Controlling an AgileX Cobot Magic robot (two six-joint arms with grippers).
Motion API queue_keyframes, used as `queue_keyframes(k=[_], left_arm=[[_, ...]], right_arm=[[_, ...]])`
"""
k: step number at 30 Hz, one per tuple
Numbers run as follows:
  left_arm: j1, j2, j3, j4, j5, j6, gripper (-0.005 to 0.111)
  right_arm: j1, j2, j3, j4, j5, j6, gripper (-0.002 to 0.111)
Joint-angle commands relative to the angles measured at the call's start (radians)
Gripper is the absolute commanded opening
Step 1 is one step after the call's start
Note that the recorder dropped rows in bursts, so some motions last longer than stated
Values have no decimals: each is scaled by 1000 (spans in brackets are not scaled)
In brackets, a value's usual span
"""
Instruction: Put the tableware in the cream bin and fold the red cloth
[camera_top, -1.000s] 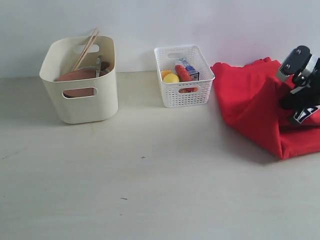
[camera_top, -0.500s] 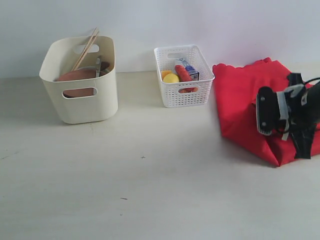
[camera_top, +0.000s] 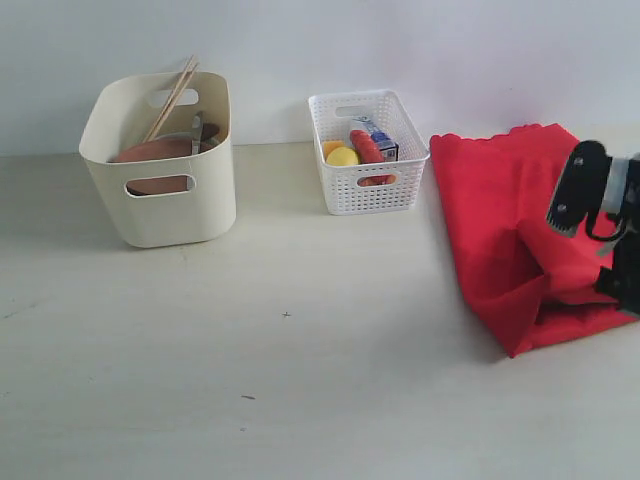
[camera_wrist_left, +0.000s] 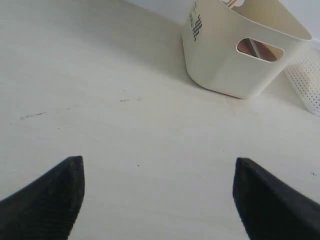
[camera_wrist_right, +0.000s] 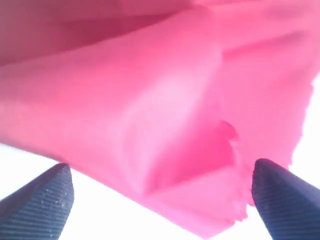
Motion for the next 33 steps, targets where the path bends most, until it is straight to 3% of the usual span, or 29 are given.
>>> queue_keyframes(k=[1,5,8,11,15,18,25,33], left_arm=[[4,-4,3,-2,-10,4,78],[4,-4,3,-2,-10,4,78],[4,-4,3,-2,-10,4,78],[4,-4,3,-2,-10,4,78],[4,-4,3,-2,-10,4,78],[4,-4,3,-2,-10,4,78],[4,-4,3,-2,-10,4,78],[4,-4,3,-2,-10,4,78]], right_arm=[[2,-153,-38,95,123,-10,89],[2,-164,-135,284,149,-24,79],[2,-102,-201,579,146,-100,67],[2,-2,-241,783,148,-114,49],[2,148,-247,816,199,-101,16],[2,241,-247,764,243,-60,0],[2,331,-245,510,285,233,2],[2,409,-245,486,341,283,2]])
